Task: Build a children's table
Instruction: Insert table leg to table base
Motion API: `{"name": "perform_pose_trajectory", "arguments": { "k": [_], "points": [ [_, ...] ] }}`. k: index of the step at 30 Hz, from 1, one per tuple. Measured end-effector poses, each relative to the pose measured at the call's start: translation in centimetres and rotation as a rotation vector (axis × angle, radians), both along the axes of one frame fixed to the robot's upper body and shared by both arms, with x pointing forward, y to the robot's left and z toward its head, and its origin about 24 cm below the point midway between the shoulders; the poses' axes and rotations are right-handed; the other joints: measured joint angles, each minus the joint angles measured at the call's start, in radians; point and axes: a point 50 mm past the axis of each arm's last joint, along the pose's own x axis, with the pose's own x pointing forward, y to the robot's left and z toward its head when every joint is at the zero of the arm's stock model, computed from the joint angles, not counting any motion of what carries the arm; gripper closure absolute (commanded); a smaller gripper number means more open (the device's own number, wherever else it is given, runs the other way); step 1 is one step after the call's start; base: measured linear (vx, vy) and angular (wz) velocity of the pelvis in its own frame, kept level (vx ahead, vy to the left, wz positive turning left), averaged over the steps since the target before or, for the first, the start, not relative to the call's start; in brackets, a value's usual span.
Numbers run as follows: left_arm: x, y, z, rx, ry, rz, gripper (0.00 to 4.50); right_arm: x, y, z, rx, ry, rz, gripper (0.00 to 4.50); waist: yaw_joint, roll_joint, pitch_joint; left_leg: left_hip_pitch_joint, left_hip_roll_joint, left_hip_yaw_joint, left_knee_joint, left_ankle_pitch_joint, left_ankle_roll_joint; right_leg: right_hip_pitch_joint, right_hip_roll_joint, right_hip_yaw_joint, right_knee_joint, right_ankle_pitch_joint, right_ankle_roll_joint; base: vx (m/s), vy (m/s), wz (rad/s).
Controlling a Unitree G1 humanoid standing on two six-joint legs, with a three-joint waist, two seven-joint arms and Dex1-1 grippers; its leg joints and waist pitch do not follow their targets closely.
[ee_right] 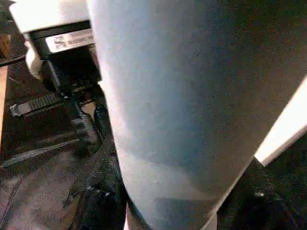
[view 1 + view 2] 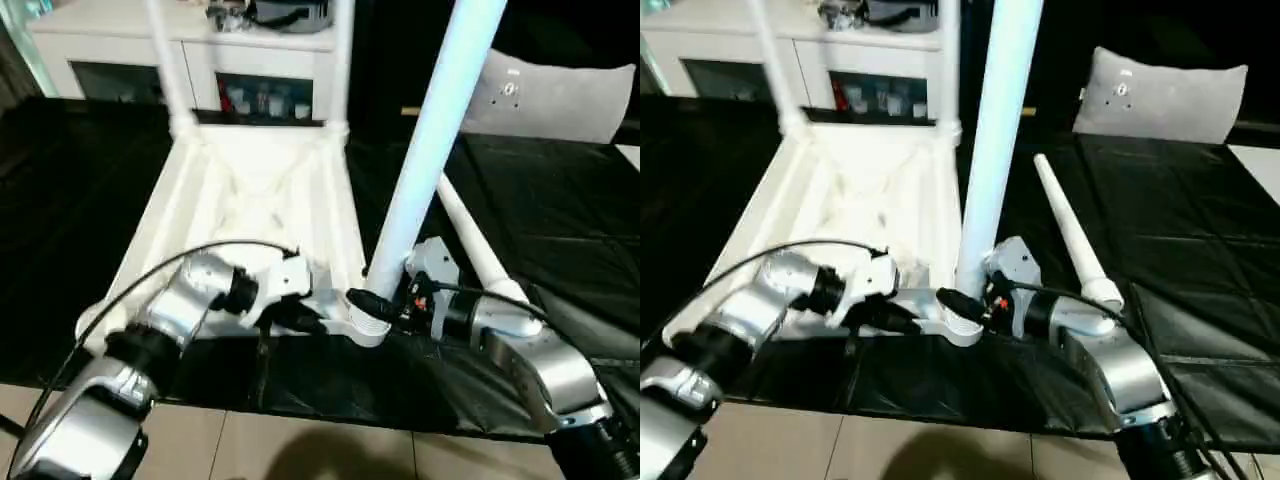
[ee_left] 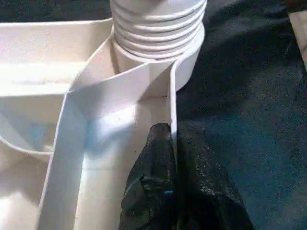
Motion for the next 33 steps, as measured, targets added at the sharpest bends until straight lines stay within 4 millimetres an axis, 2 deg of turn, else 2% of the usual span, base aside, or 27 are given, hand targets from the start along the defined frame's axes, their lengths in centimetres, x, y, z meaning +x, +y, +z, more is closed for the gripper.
{"name": "perform_pose_trajectory", "arguments": {
  "k": [5, 7, 9, 10, 14, 17, 22, 26, 31, 33],
  "points": [
    [0.0, 0.1, 0.1, 0.005, -0.004, -0.011, 4.50, 0.0, 0.0, 0.1, 0.003, 0.000, 0.011, 2.60, -0.004, -0.001, 0.000, 0.000, 0.000, 0.000, -0.001, 0.000, 0.000, 0.001, 0.000, 0.000, 0.000, 0.000, 0.001, 0.000, 0.000, 0.00],
    [0.2, 0.3, 0.4, 0.014, -0.007, -0.003, 4.50, 0.3, 0.2, 0.3, 0.004, -0.004, 0.018, 2.60, -0.006, -0.005, 0.005, 0.000, 0.000, 0.001, -0.001, 0.000, 0.000, 0.001, 0.000, 0.001, 0.000, -0.001, 0.001, 0.000, 0.000, 0.00],
    [0.7, 0.6, 1.0, 0.027, -0.012, 0.024, 4.50, 0.9, 0.6, 0.5, 0.010, -0.011, 0.013, 2.60, -0.007, -0.013, 0.012, 0.000, 0.000, 0.001, -0.004, 0.000, 0.000, -0.005, 0.000, 0.000, -0.001, -0.001, 0.001, 0.000, 0.000, 0.00],
    [0.7, 0.7, 1.0, 0.026, -0.010, 0.041, 4.50, 1.1, 0.8, 0.5, 0.014, -0.012, 0.008, 2.60, -0.007, -0.013, 0.013, -0.002, 0.000, 0.001, -0.004, 0.000, 0.000, -0.007, 0.000, 0.000, -0.001, -0.001, 0.001, 0.000, 0.000, 0.00],
    [0.6, 1.1, 1.1, 0.020, 0.015, 0.087, 4.50, 1.1, 1.1, 0.5, 0.026, -0.014, -0.005, 2.60, -0.009, -0.010, 0.015, -0.003, 0.000, 0.002, -0.005, 0.000, 0.000, -0.006, 0.000, 0.001, 0.000, 0.000, 0.001, 0.000, 0.000, 0.00],
    [0.1, 1.5, 1.0, 0.012, 0.021, 0.141, 4.50, 1.2, 1.5, 0.5, 0.047, -0.015, -0.027, 2.60, -0.016, -0.007, 0.016, -0.001, 0.000, 0.002, -0.005, 0.000, 0.000, -0.007, 0.001, 0.001, 0.000, 0.000, 0.001, 0.000, 0.000, 0.00],
    [-1.3, 1.6, 1.2, -0.010, 0.026, 0.288, 4.50, 1.6, 2.1, 0.6, 0.078, -0.029, -0.104, 2.60, -0.046, 0.003, 0.017, -0.001, 0.000, 0.002, -0.005, 0.002, -0.004, -0.012, 0.003, 0.002, 0.000, 0.000, -0.001, 0.000, 0.000, 0.00],
    [-2.5, 0.7, 1.5, -0.031, 0.029, 0.426, 4.50, 2.5, 2.5, 1.1, 0.113, -0.044, -0.189, 2.60, -0.060, 0.006, 0.015, -0.001, 0.009, 0.004, -0.004, 0.003, -0.006, -0.015, 0.015, 0.007, 0.000, 0.004, -0.010, 0.000, 0.000, 0.00],
    [-3.0, -2.0, 1.8, -0.047, 0.036, 0.529, 4.50, 4.0, 2.5, 1.4, 0.119, -0.040, -0.298, 2.60, -0.058, 0.007, 0.015, -0.001, 0.015, 0.013, -0.008, 0.003, -0.006, -0.020, 0.021, 0.006, 0.002, 0.000, -0.017, 0.000, 0.000, 0.00],
    [-3.0, -2.8, 1.8, -0.040, 0.031, 0.519, 4.50, 4.4, 2.4, 1.3, 0.115, -0.028, -0.309, 2.60, -0.050, 0.008, 0.015, -0.001, 0.016, 0.014, -0.008, 0.005, -0.003, -0.020, 0.022, 0.006, 0.004, -0.001, -0.019, 0.000, 0.000, 0.00]
  ]
}}
